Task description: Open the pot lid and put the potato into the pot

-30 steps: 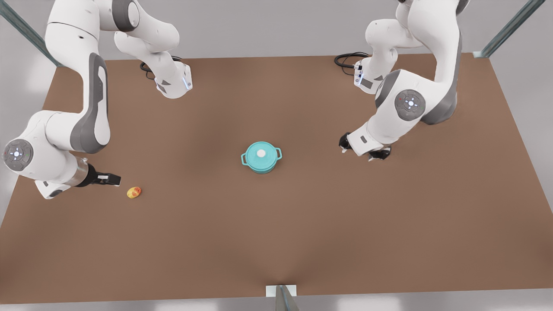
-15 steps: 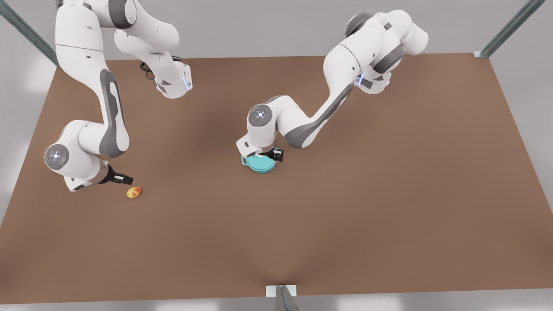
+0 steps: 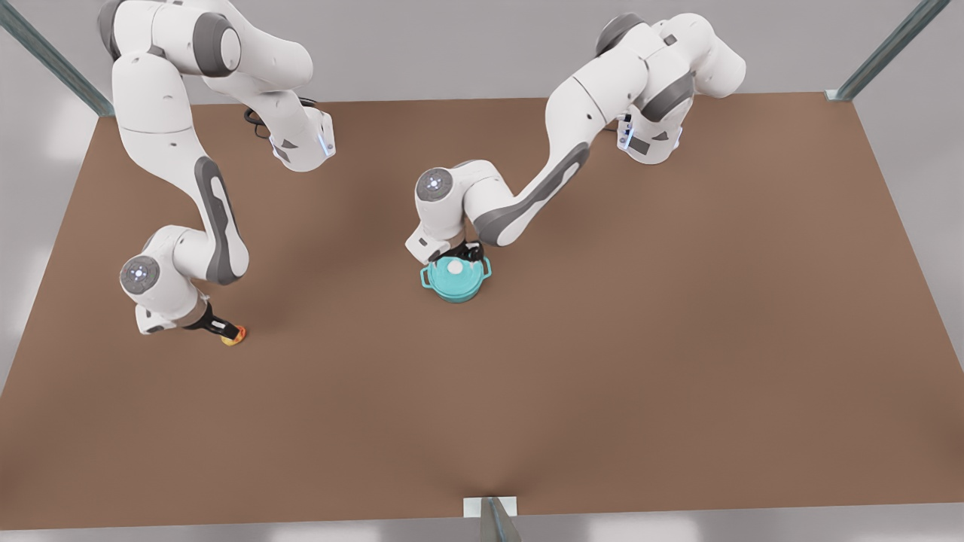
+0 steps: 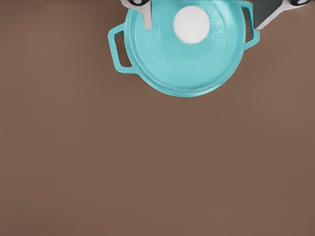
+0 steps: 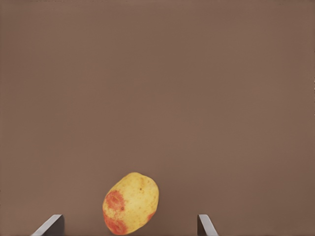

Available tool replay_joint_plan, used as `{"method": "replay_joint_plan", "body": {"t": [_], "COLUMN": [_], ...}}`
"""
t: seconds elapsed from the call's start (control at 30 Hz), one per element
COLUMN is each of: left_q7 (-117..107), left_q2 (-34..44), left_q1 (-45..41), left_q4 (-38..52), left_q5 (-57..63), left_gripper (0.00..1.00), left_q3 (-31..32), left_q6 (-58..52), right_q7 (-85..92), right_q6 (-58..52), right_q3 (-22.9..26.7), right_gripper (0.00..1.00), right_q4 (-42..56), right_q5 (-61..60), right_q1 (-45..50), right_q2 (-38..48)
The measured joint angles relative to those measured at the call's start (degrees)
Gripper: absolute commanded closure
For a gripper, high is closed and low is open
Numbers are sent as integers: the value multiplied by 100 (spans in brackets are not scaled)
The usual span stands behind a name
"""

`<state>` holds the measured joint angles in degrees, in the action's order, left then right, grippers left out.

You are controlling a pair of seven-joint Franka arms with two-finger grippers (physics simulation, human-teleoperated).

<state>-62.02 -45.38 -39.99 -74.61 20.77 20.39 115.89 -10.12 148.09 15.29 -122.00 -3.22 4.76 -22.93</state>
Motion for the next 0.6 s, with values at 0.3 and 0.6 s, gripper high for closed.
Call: {"method": "replay_joint_plan", "body": {"t": [0.3,0.6], "left_q7": [-774,-1284], "left_q2": [-63,-216], "left_q1": [-4,-1], "left_q4": [-306,-343], "left_q5": [19,193], "left_gripper": [0,5], "left_q3": [-1,-8], "left_q6": [297,500], "right_q7": [-249,-529], "right_q6": [748,986], "right_q3": [-50,-33], "right_gripper": [0,0], "right_q4": [-101,-201], "right_q5": [-2,-9], "right_q1": [-31,-53], "right_q2": [-239,-329]}}
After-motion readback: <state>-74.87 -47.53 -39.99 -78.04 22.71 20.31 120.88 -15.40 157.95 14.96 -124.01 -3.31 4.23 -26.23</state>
